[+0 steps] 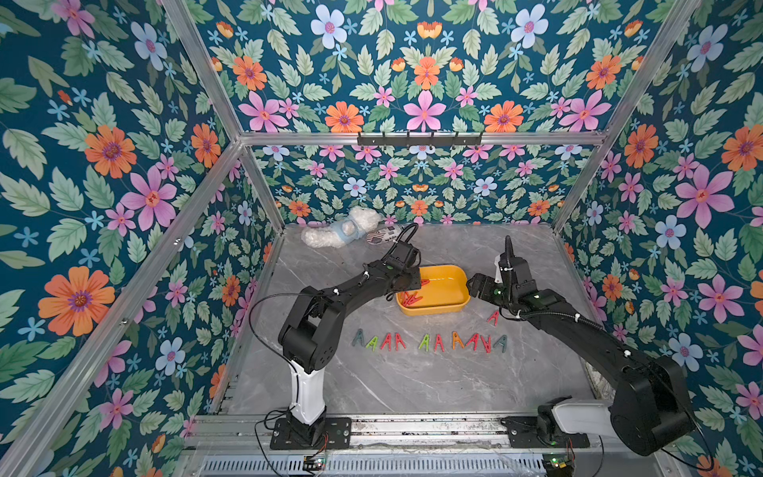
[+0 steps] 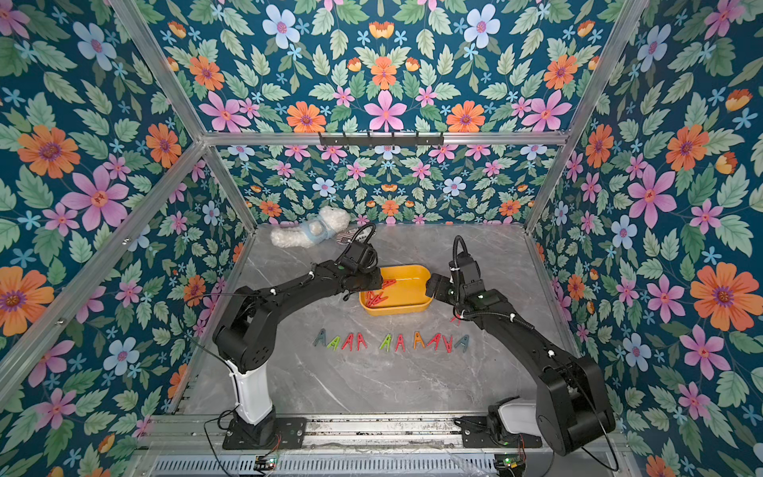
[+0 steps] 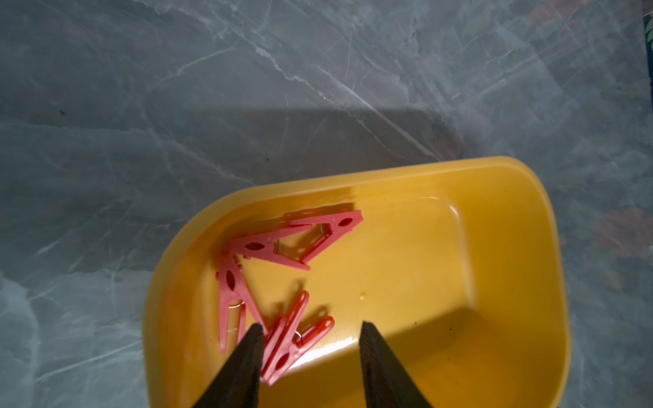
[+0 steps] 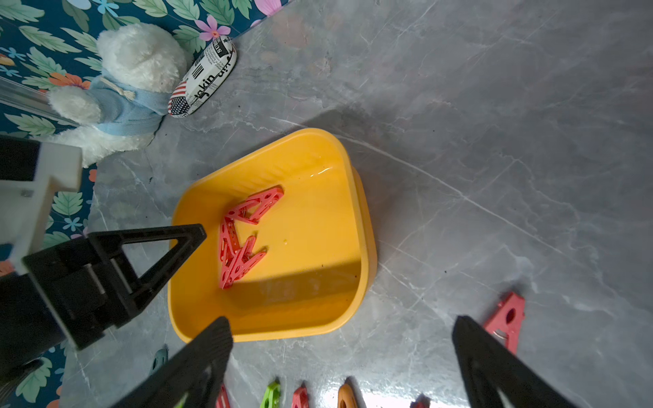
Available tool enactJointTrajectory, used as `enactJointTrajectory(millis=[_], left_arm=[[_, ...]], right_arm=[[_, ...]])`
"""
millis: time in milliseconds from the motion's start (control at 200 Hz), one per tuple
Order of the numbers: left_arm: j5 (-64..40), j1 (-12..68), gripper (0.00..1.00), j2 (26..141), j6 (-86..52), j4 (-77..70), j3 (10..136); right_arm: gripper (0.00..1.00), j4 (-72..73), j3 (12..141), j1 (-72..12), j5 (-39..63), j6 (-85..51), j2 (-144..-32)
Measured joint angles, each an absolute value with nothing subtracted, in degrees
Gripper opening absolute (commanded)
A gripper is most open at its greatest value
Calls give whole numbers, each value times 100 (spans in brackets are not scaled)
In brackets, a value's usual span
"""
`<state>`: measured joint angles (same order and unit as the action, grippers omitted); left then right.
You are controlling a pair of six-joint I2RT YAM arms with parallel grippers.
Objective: Take the clothespins out of the storage box
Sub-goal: Pick up the clothespin from the storage box.
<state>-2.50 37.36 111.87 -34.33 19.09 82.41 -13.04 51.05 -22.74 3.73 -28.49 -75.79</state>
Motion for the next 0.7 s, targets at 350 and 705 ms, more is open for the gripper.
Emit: enactJointTrajectory(millis=[350,705], left_arm=[[-139,3894,40,11917,-3098,2062,9008],[-143,3909,39,12536,-2510,2121,9507]], right_arm=[[99,-1219,5068,-2276,510,-2845,-7579],[99,-1223,5013,-2276,550,-2845,-7540]])
